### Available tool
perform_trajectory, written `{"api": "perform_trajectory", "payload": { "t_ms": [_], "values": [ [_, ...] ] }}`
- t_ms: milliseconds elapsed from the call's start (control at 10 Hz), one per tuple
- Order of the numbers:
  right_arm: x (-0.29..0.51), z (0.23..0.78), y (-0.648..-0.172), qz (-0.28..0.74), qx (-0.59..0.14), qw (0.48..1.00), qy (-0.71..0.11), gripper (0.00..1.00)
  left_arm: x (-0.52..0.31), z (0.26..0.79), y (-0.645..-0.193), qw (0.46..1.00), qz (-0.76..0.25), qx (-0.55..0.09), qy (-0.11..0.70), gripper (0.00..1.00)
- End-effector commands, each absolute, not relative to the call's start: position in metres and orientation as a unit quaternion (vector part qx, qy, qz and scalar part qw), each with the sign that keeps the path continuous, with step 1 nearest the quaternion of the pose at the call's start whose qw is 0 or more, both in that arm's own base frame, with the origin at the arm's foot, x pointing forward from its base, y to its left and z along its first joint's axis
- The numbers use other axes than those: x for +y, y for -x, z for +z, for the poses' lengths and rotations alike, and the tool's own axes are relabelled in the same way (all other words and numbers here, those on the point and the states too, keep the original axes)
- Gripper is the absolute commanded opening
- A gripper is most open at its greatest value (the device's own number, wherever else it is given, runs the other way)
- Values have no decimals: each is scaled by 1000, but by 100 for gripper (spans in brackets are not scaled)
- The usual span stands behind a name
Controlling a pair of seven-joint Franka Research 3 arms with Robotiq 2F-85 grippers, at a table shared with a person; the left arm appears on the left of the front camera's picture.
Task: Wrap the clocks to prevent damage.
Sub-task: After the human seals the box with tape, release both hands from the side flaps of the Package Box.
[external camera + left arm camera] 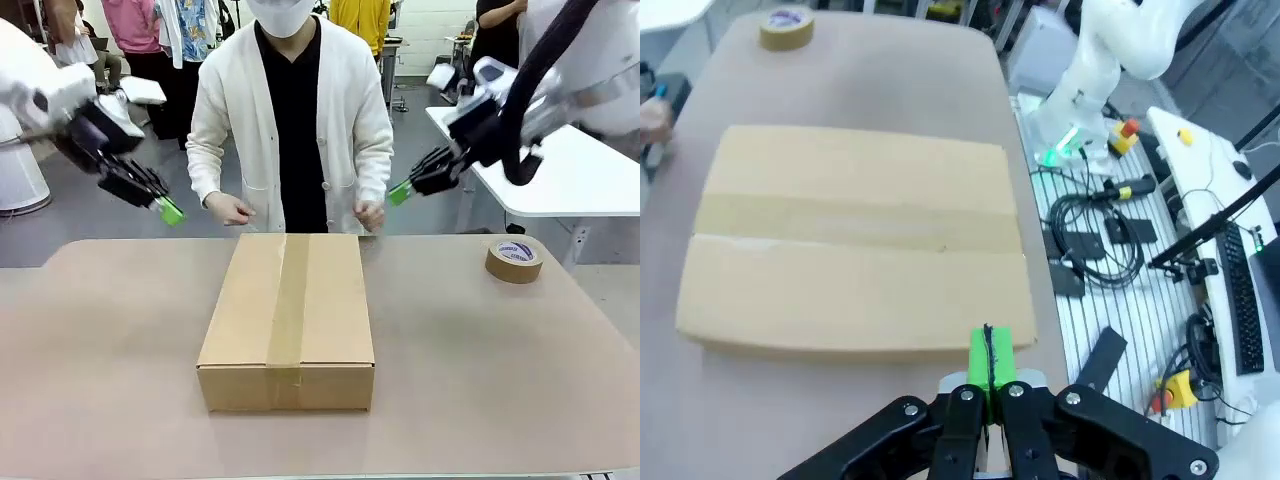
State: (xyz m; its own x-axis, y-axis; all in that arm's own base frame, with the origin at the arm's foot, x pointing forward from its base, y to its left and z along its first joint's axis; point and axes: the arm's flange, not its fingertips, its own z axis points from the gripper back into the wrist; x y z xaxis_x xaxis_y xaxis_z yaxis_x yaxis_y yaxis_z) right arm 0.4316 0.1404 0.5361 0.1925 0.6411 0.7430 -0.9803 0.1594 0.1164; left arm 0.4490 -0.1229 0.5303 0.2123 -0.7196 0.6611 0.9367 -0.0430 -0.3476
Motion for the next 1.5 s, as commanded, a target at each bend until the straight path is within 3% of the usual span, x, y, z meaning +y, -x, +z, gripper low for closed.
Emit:
{"api": "perform_trajectory", "payload": {
  "t_ms": [0,300,400,1400],
  "values": [
    [151,584,-406,563,-235,748,-261,1,-131,574,-431,701,-627,-106,324,0],
    [163,623,-373,558,-240,771,-192,1,-123,619,-400,728,-609,-157,274,0],
    [164,615,-377,576,-249,757,-183,1,-127,610,-419,711,-622,-129,302,0],
    [156,627,-374,559,-254,762,-207,1,-127,610,-419,711,-622,-129,302,0]
  ]
}}
